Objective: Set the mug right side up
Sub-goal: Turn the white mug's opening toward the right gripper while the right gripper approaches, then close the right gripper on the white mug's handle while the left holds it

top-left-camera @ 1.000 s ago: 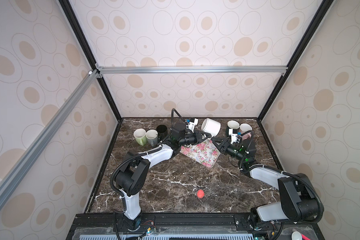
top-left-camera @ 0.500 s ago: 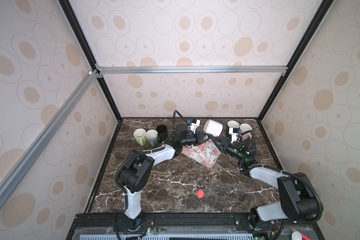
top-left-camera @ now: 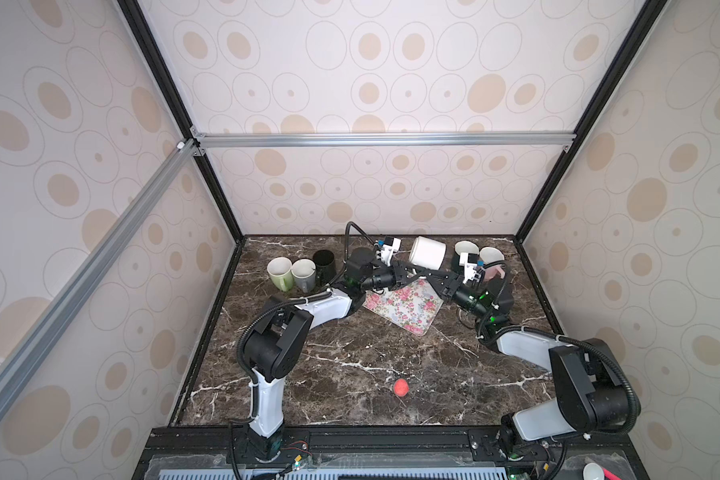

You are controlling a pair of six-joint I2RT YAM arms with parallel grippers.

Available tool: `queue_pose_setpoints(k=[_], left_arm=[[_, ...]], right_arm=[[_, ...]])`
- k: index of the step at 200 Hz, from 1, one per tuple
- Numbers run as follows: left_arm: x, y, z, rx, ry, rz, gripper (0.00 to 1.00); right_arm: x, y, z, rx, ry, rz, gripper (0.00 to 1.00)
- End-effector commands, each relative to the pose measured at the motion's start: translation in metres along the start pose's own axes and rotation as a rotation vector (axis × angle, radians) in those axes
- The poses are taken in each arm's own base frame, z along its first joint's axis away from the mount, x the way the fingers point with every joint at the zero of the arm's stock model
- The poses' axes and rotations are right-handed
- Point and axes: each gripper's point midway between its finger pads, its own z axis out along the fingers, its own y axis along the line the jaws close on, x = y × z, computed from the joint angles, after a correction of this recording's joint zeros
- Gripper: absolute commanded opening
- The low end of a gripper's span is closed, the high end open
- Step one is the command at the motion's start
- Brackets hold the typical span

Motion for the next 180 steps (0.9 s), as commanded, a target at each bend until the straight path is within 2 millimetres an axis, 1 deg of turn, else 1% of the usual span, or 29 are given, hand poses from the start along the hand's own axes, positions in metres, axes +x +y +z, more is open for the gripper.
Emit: queue_pose_setpoints(k=[1,34,49,73,84,103,119,127,150,174,180], left_arm=[[0.014,-0.057,0.008,0.178,0.078,0.115,0.0],[0.013,-0.06,0.008,0.183,0.086,0.124,0.0],[0.013,-0.061,0.009,0.184,0.091,0.128,0.0],[0.012,-0.064,0.008,0.182,0.088,0.135,0.0],[0.012,-0.063,0.009,0.177,0.087,0.135,0.0],[0.009,-0.063,0.009,0.172,0.08,0.138,0.0],[0.006,-0.061,0.01,0.162,0.071,0.135,0.0],[0.005,-0.06,0.01,0.158,0.064,0.132,0.05],[0.0,-0.057,0.01,0.15,0.039,0.107,0.43],[-0.005,-0.06,0.006,0.148,0.013,0.113,0.66],[-0.006,-0.06,0.005,0.139,0.006,0.116,0.71]], right_arm=[[-0.003,0.026,0.008,-0.108,0.013,-0.042,0.19],[0.0,0.022,0.01,-0.098,0.031,-0.049,0.14],[0.001,0.017,0.01,-0.069,0.039,-0.052,0.12],[0.002,0.007,0.009,0.001,0.038,-0.06,0.05],[0.002,0.002,0.008,0.026,0.035,-0.06,0.04],[0.003,0.002,0.008,0.041,0.035,-0.069,0.0],[0.004,0.002,0.008,0.05,0.036,-0.073,0.0],[0.005,-0.001,0.008,0.064,0.036,-0.072,0.0],[0.006,-0.008,0.004,0.102,0.02,-0.067,0.0],[0.009,-0.015,0.002,0.124,0.025,-0.064,0.0],[0.009,-0.016,0.002,0.127,0.024,-0.062,0.0]])
